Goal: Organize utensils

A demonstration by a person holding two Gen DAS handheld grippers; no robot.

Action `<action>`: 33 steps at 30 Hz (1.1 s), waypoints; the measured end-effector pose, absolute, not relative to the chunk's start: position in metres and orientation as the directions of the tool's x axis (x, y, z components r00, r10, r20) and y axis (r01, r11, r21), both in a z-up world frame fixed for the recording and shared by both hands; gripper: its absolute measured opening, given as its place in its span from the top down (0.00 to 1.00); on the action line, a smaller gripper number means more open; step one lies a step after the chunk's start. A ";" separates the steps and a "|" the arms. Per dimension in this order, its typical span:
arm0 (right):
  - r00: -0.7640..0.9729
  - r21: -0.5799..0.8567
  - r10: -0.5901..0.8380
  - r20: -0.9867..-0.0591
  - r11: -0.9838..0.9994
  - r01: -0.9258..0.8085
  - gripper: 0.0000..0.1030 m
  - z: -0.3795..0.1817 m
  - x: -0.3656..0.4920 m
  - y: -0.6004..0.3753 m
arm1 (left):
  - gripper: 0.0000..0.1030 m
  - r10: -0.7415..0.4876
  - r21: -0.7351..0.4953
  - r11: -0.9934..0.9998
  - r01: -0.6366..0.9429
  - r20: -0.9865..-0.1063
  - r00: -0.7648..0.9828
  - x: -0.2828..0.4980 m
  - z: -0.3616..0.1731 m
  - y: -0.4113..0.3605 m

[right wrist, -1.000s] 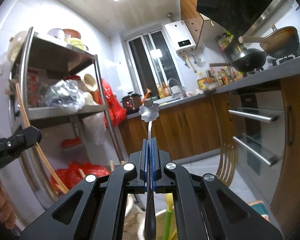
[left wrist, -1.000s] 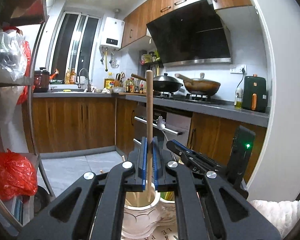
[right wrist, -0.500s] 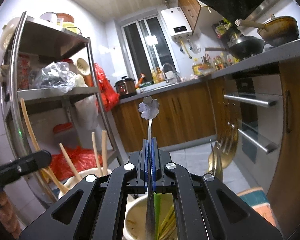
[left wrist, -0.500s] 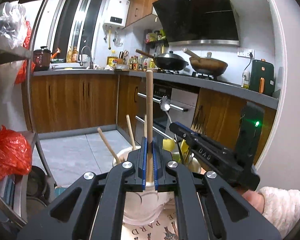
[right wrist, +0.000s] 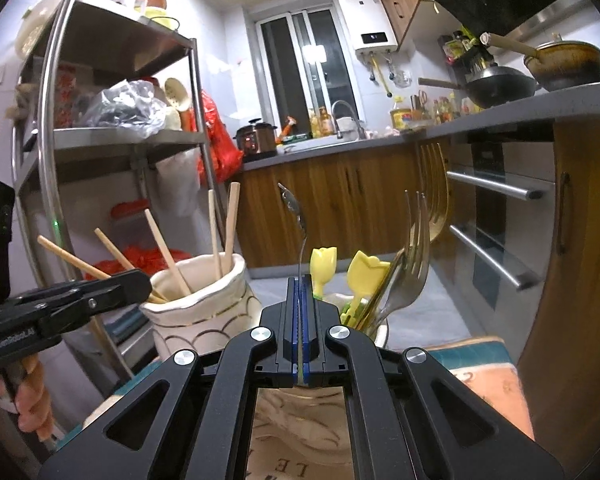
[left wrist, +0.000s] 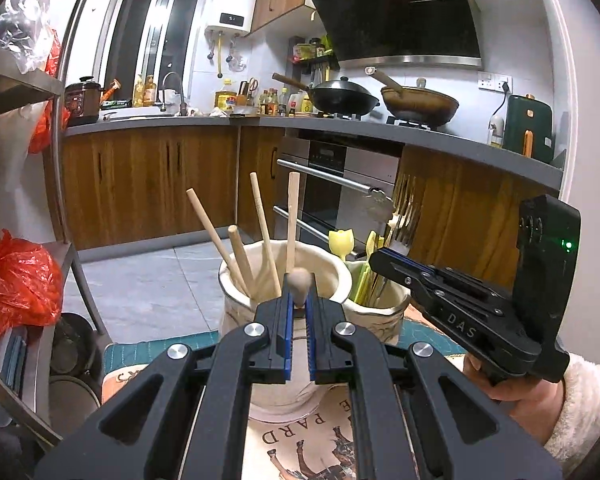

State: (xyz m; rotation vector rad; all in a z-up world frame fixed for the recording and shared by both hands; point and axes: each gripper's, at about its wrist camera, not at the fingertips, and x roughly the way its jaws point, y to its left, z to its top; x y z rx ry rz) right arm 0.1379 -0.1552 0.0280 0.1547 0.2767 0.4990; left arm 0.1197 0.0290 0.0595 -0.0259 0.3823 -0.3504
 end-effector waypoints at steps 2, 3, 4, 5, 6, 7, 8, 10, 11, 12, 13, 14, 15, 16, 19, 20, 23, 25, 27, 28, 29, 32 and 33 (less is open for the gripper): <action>0.841 0.216 0.492 -0.223 0.867 -0.450 0.98 0.028 0.137 -0.156 | 0.95 -0.341 -0.092 0.939 0.330 -0.359 0.869 0.119 0.059 0.030; 0.843 0.214 0.489 -0.223 0.868 -0.447 0.97 0.028 0.137 -0.156 | 0.95 -0.341 -0.093 0.939 0.330 -0.359 0.869 0.119 0.059 0.031; 0.845 0.214 0.486 -0.225 0.870 -0.444 0.97 0.028 0.137 -0.156 | 0.95 -0.339 -0.093 0.940 0.329 -0.359 0.870 0.119 0.059 0.031; 0.846 0.218 0.483 -0.226 0.871 -0.440 0.96 0.027 0.138 -0.157 | 0.94 -0.335 -0.091 0.941 0.325 -0.360 0.871 0.119 0.059 0.031; 0.847 0.226 0.481 -0.226 0.872 -0.435 0.90 0.027 0.138 -0.159 | 0.93 -0.333 -0.090 0.942 0.323 -0.360 0.871 0.118 0.059 0.031; 0.847 0.236 0.482 -0.224 0.870 -0.432 0.86 0.027 0.138 -0.161 | 0.88 -0.332 -0.090 0.942 0.322 -0.361 0.871 0.118 0.060 0.032; 0.846 0.246 0.485 -0.220 0.867 -0.433 0.78 0.027 0.137 -0.163 | 0.80 -0.329 -0.091 0.944 0.319 -0.359 0.873 0.117 0.060 0.032; 0.850 0.242 0.483 -0.209 0.868 -0.433 0.77 0.028 0.131 -0.165 | 0.75 -0.326 -0.090 0.945 0.315 -0.349 0.878 0.114 0.061 0.034; 0.858 0.226 0.471 -0.206 0.876 -0.427 0.77 0.029 0.127 -0.165 | 0.75 -0.322 -0.087 0.946 0.312 -0.348 0.880 0.112 0.061 0.034; 0.861 0.218 0.466 -0.202 0.879 -0.425 0.77 0.030 0.124 -0.165 | 0.75 -0.318 -0.084 0.948 0.308 -0.347 0.883 0.109 0.061 0.033; 0.864 0.214 0.463 -0.196 0.880 -0.423 0.77 0.030 0.118 -0.167 | 0.75 -0.314 -0.080 0.949 0.306 -0.343 0.885 0.106 0.061 0.034; 0.867 0.210 0.460 -0.193 0.882 -0.421 0.77 0.031 0.114 -0.168 | 0.75 -0.312 -0.078 0.950 0.304 -0.339 0.888 0.103 0.061 0.034; 0.870 0.205 0.456 -0.187 0.884 -0.420 0.77 0.032 0.108 -0.169 | 0.75 -0.308 -0.074 0.951 0.301 -0.334 0.891 0.099 0.062 0.034; 0.872 0.200 0.453 -0.186 0.886 -0.418 0.77 0.032 0.102 -0.170 | 0.75 -0.300 -0.068 0.953 0.294 -0.330 0.895 0.094 0.062 0.035; 0.872 0.182 0.445 -0.203 0.892 -0.413 0.76 0.032 0.088 -0.173 | 0.69 -0.281 -0.064 0.959 0.276 -0.330 0.901 0.083 0.060 0.037; 0.873 0.172 0.439 -0.211 0.896 -0.409 0.76 0.031 0.081 -0.174 | 0.68 -0.275 -0.068 0.961 0.268 -0.334 0.902 0.079 0.058 0.037; 0.879 0.139 0.417 -0.232 0.908 -0.395 0.71 0.028 0.067 -0.176 | 0.67 -0.255 -0.072 0.967 0.246 -0.354 0.900 0.069 0.049 0.039; 0.884 0.118 0.397 -0.246 0.918 -0.380 0.70 0.025 0.057 -0.178 | 0.66 -0.234 -0.060 0.972 0.228 -0.363 0.902 0.061 0.041 0.038; 0.887 0.111 0.384 -0.258 0.923 -0.368 0.66 0.021 0.051 -0.181 | 0.56 -0.199 -0.034 0.979 0.201 -0.367 0.909 0.055 0.034 0.037; 0.889 0.105 0.372 -0.265 0.928 -0.357 0.65 0.020 0.046 -0.183 | 0.46 -0.186 -0.026 0.981 0.190 -0.365 0.912 0.053 0.031 0.038; 0.891 0.100 0.364 -0.270 0.931 -0.350 0.58 0.018 0.043 -0.184 | 0.38 -0.167 -0.019 0.985 0.172 -0.358 0.918 0.048 0.028 0.038; 0.904 0.070 0.335 -0.265 0.942 -0.328 0.38 0.015 0.032 -0.187 | 0.23 -0.150 -0.012 0.988 0.156 -0.343 0.927 0.040 0.023 0.039; 0.908 0.059 0.328 -0.262 0.944 -0.324 0.32 0.015 0.029 -0.187 | 0.19 -0.143 -0.010 0.989 0.149 -0.335 0.931 0.038 0.022 0.039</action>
